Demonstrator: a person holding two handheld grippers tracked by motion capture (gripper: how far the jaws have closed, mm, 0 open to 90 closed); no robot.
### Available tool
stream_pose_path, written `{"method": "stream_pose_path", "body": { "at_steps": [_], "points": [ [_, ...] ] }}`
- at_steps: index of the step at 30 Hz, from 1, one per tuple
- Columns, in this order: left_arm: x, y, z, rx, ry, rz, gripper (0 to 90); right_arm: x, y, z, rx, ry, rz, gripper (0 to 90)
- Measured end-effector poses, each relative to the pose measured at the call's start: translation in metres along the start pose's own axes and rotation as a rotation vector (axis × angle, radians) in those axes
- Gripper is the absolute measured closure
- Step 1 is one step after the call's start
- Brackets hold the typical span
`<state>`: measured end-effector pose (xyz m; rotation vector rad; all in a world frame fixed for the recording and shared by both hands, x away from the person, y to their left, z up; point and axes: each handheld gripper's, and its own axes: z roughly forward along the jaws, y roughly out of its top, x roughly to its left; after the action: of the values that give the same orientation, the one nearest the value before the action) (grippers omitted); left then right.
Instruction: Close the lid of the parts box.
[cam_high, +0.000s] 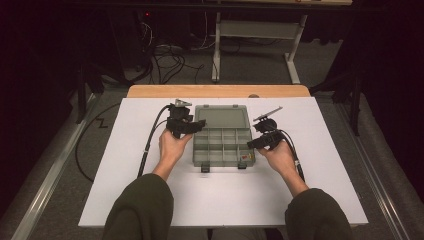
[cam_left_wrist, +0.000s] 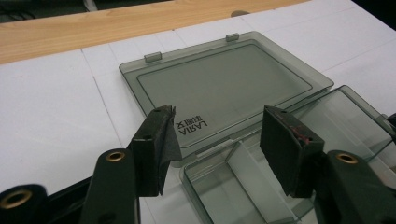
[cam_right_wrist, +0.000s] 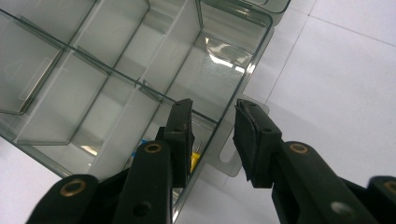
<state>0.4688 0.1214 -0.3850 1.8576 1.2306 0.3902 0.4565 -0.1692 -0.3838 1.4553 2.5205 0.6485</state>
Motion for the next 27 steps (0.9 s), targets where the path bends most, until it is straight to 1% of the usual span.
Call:
{"method": "stream_pose_path", "body": {
  "at_steps": [3, 6, 8, 10, 14, 18, 27],
  "points": [
    [0.001, 0.003, 0.002, 0.015, 0.006, -0.007, 44.9, 0.000, 0.000, 0.000, 0.000, 0.000, 0.000, 69.2],
    [0.003, 0.005, 0.004, 0.027, 0.003, -0.029, 44.8, 0.000, 0.000, 0.000, 0.000, 0.001, 0.001, 69.2],
    [0.005, 0.006, 0.006, 0.041, 0.023, -0.037, 44.8, 0.000, 0.000, 0.000, 0.000, 0.000, 0.000, 69.2],
    [0.007, 0.006, 0.007, 0.049, 0.031, -0.049, 46.1, 0.000, 0.000, 0.000, -0.001, 0.000, 0.000, 69.2],
    [0.010, 0.007, 0.010, 0.065, 0.032, -0.072, 47.2, 0.000, 0.000, 0.000, -0.001, 0.000, 0.000, 69.2],
    [0.016, 0.006, 0.014, 0.077, 0.017, -0.117, 47.1, 0.000, 0.000, 0.000, -0.002, 0.000, 0.000, 69.2],
    [0.023, 0.004, 0.020, 0.094, -0.024, -0.179, 48.1, 0.000, 0.000, 0.000, -0.004, 0.000, 0.000, 69.2]
  ]
}}
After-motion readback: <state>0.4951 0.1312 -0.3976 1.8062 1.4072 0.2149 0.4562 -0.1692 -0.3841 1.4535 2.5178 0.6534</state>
